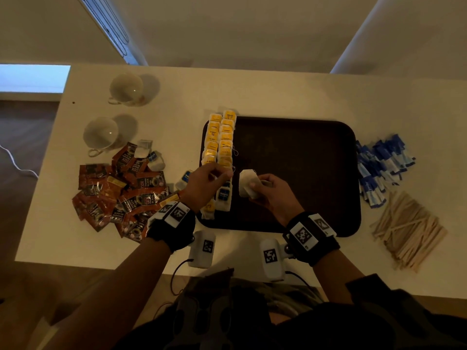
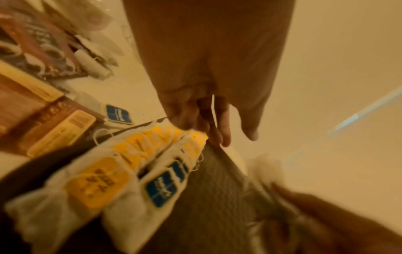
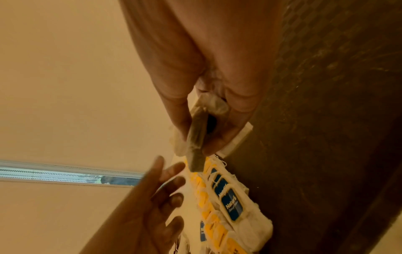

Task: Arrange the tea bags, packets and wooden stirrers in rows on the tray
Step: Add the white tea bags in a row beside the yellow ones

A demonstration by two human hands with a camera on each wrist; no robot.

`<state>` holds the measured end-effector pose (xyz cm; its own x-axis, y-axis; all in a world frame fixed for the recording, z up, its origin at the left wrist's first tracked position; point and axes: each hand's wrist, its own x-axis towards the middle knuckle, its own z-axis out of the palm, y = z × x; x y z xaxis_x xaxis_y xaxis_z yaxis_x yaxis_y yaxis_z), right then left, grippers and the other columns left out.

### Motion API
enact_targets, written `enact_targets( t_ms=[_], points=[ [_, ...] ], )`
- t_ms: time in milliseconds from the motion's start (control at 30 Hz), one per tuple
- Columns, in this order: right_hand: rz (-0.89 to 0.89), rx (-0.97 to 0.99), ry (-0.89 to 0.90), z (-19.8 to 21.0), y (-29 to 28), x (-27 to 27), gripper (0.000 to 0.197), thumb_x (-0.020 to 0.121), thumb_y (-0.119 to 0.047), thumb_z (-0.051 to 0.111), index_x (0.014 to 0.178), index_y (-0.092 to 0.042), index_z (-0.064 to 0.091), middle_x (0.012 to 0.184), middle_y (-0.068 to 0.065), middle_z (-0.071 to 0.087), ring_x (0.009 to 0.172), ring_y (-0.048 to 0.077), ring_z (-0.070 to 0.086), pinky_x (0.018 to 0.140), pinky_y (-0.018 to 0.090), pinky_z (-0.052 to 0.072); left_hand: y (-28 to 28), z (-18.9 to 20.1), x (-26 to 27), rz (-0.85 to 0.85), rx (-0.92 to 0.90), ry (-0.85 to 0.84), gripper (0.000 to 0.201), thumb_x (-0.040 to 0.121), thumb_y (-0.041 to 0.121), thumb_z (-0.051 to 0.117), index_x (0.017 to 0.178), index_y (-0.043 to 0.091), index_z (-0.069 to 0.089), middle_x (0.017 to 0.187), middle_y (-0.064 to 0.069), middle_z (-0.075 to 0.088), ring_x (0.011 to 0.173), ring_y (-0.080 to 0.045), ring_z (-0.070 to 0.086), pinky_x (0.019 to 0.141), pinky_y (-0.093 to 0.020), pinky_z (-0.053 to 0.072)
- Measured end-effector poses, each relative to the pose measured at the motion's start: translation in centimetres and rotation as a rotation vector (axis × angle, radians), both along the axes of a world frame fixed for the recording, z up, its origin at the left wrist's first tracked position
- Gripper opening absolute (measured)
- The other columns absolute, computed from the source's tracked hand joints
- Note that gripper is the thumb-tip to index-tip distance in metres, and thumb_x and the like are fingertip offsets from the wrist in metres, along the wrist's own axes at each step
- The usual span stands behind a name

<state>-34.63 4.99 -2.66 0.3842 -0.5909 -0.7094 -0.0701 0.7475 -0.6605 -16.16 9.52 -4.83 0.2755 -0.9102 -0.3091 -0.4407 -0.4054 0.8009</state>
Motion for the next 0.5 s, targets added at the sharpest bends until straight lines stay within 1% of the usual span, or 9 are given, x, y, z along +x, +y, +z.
enact_targets(
  t_ms=[33,67,100,167,200,267,333,433,500],
  points=[
    [0.002,-0.001,-0.002,0.0,0.0,0.1,0.009,0.091,-0.009,0.056,0.100,-0.012,0.056,0.102,0.004,0.061,0.090,0.015,0.062,0.069,0.022,0.054,0.0,0.5,-0.3,0.006,0.003,0.114,0.005,0.087,0.028,0.063,0.086,0.023,0.062,0.080,0.011,0.061,0.073,0.000,0.058,0.067,-0.010,0.041],
    [0.004,-0.002,-0.006,0.1,0.1,0.2,0.009,0.091,-0.009,0.056,0.099,-0.012,0.056,0.101,0.004,0.062,0.089,0.014,0.062,0.067,0.021,0.055,0.0,0.9,-0.6,0.003,0.012,0.205,0.003,0.087,0.026,0.063,0.087,0.023,0.063,0.083,0.008,0.064,0.077,-0.003,0.060,0.071,-0.013,0.045],
    [0.009,-0.003,-0.008,0.1,0.1,0.4,0.009,0.090,-0.009,0.057,0.099,-0.011,0.056,0.100,0.004,0.062,0.088,0.014,0.063,0.065,0.020,0.055,0.0,1.2,-0.8,-0.013,0.019,0.264,0.002,0.088,0.023,0.062,0.088,0.022,0.064,0.085,0.006,0.065,0.079,-0.005,0.062,0.069,-0.016,0.048],
    [0.021,-0.004,-0.011,0.1,0.1,0.6,0.010,0.090,-0.008,0.058,0.099,-0.013,0.056,0.101,0.004,0.062,0.088,0.014,0.063,0.065,0.021,0.054,0.1,1.5,-1.1,-0.057,0.043,0.328,0.004,0.089,0.018,0.061,0.091,0.017,0.064,0.086,0.003,0.064,0.074,0.000,0.062,0.057,-0.013,0.048],
    [0.025,-0.006,-0.013,0.2,0.2,0.6,0.011,0.089,-0.007,0.058,0.098,-0.013,0.056,0.101,0.004,0.062,0.088,0.015,0.063,0.067,0.022,0.054,0.2,1.6,-1.1,-0.067,0.060,0.352,0.006,0.089,0.016,0.060,0.092,0.014,0.064,0.087,0.000,0.064,0.072,0.000,0.061,0.053,-0.012,0.047],
    [0.028,-0.008,-0.022,0.2,0.3,0.7,0.013,0.088,-0.006,0.059,0.098,-0.013,0.056,0.102,0.005,0.062,0.089,0.016,0.064,0.070,0.023,0.055,0.3,1.6,-1.1,-0.061,0.082,0.391,0.005,0.090,0.014,0.059,0.092,0.011,0.063,0.088,-0.004,0.063,0.072,-0.004,0.061,0.051,-0.013,0.048],
    [0.041,-0.015,-0.024,0.2,0.4,0.7,0.013,0.088,-0.007,0.060,0.099,-0.013,0.056,0.103,0.005,0.062,0.089,0.016,0.064,0.071,0.024,0.055,0.4,1.5,-1.0,-0.040,0.079,0.412,0.003,0.089,0.012,0.060,0.088,0.014,0.061,0.088,-0.005,0.063,0.074,-0.009,0.062,0.052,-0.014,0.049],
    [0.039,-0.021,-0.020,0.1,0.5,0.8,0.010,0.091,-0.012,0.056,0.101,-0.014,0.056,0.107,0.006,0.061,0.093,0.017,0.063,0.071,0.024,0.054,0.5,1.2,-1.1,-0.030,0.045,0.410,0.010,0.088,0.008,0.061,0.084,0.017,0.058,0.085,-0.007,0.063,0.073,-0.013,0.062,0.052,-0.016,0.050],
    [0.016,-0.005,-0.030,0.2,0.5,0.8,0.010,0.095,-0.016,0.050,0.102,-0.014,0.057,0.108,0.004,0.059,0.096,0.018,0.060,0.073,0.025,0.053,0.6,1.2,-1.1,-0.040,0.019,0.406,0.013,0.088,0.006,0.060,0.084,0.018,0.056,0.082,-0.006,0.062,0.069,-0.010,0.062,0.052,-0.017,0.050]
  ],
)
